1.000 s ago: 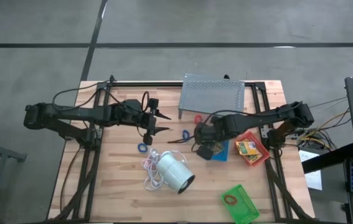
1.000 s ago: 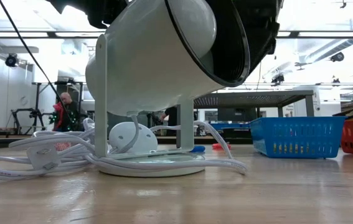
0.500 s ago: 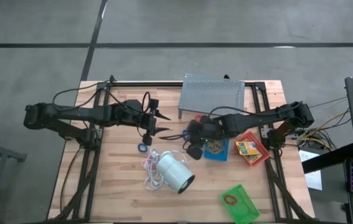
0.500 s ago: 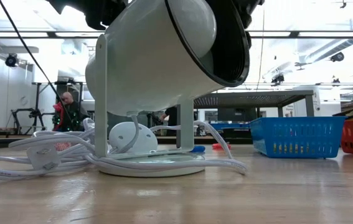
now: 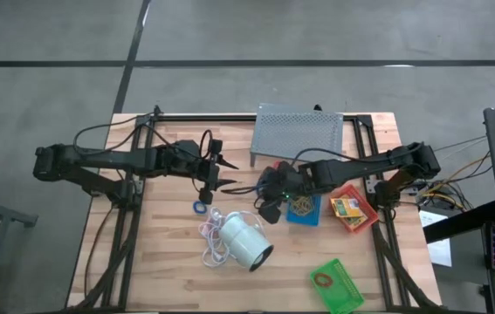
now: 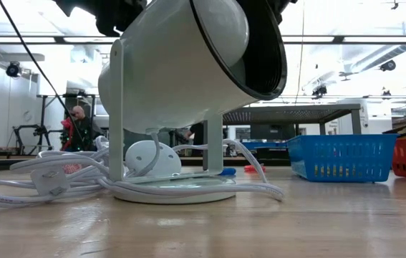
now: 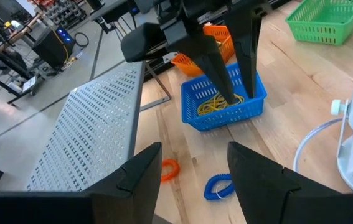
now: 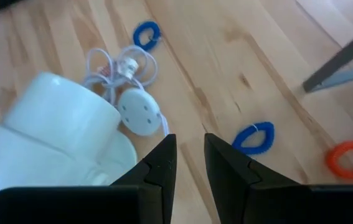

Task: Pick & Place Office Desk Supplies
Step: Put the orange spring keychain into the green bin

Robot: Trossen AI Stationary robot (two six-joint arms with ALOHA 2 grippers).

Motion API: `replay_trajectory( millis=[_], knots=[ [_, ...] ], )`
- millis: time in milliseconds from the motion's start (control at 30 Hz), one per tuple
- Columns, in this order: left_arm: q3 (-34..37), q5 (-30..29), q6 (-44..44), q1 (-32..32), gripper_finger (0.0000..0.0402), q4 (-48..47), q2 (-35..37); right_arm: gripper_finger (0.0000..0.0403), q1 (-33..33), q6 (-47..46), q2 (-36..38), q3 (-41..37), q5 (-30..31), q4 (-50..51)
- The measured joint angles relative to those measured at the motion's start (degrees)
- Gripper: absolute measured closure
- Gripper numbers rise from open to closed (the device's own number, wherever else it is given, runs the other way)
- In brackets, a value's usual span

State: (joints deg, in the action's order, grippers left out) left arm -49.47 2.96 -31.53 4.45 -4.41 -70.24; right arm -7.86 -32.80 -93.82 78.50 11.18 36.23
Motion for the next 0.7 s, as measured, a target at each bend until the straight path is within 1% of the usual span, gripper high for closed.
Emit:
replay_trajectory(
  millis=[67, 133, 300, 367, 533, 700],
  knots=[
    [0.0, 0.0, 0.0, 0.0, 0.0217, -0.4, 0.0, 0.0321, 0.0, 0.2, 0.0, -0.2, 0.5, 1.4],
    [0.0, 0.0, 0.0, 0.0, 0.0217, -0.7, 0.0, 0.0321, 0.0, 0.4, 0.0, -0.8, 3.1, 1.2],
    [0.0, 0.0, 0.0, 0.0, 0.0217, -0.8, 0.0, 0.0321, 0.1, 0.5, 0.0, -3.0, 14.3, 1.6],
    [0.0, 0.0, 0.0, 0.0, 0.0217, -1.3, 0.0, 0.0321, 0.1, 0.5, 0.0, -3.6, 16.7, 3.8],
    [0.0, 0.0, 0.5, 0.0, 0.0217, -3.3, 0.0, 0.0321, 0.0, 0.0, 0.0, -5.2, 17.5, 11.4],
    [0.0, 0.0, 1.8, 0.0, 0.0217, -6.2, 0.0, 0.0321, 0.0, -0.1, 0.0, -8.7, 17.5, 11.8]
  ],
)
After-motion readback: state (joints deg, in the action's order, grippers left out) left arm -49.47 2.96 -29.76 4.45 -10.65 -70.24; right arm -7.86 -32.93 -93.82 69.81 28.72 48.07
